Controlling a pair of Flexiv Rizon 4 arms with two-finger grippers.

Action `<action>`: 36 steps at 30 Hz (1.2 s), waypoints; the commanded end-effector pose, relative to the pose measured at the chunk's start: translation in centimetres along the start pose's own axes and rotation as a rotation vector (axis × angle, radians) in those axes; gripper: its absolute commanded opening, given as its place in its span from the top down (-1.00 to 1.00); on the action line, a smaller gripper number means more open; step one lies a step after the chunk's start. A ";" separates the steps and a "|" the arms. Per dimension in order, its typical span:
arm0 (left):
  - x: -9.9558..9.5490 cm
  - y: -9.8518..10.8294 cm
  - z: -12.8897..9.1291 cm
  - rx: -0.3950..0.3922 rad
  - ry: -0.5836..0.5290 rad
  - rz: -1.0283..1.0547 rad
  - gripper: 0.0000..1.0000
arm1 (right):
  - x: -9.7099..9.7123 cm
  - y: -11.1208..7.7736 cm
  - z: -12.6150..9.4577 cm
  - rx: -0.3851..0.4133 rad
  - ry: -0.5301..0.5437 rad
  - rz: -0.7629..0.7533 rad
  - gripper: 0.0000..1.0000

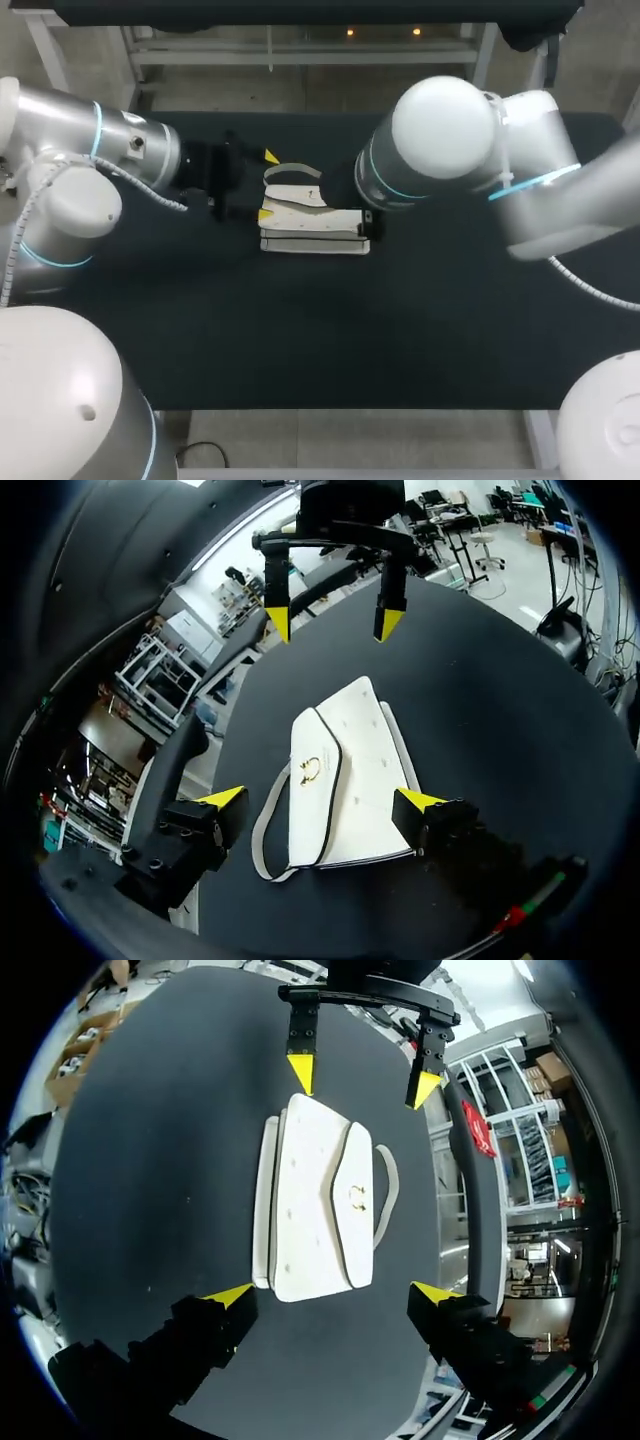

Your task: Pick up the bag, open it, inspect its contents, close it, and place it on the opposite side

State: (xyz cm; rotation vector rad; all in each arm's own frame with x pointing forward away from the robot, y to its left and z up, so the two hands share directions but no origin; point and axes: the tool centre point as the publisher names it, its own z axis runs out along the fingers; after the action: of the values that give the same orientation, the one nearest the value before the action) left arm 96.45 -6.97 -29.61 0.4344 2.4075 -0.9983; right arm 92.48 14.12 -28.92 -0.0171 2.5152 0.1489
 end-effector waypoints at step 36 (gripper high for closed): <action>-3.1 -0.3 -1.6 -0.329 0.340 -1.418 -1.00 | -4.9 -5.3 -0.6 0.136 0.830 1.105 -1.00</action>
State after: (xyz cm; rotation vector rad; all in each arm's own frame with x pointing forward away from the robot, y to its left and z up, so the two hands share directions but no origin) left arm 98.13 -6.14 -26.86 -0.1773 2.8791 -0.8841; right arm 96.63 9.28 -26.98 0.4972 2.8139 0.1462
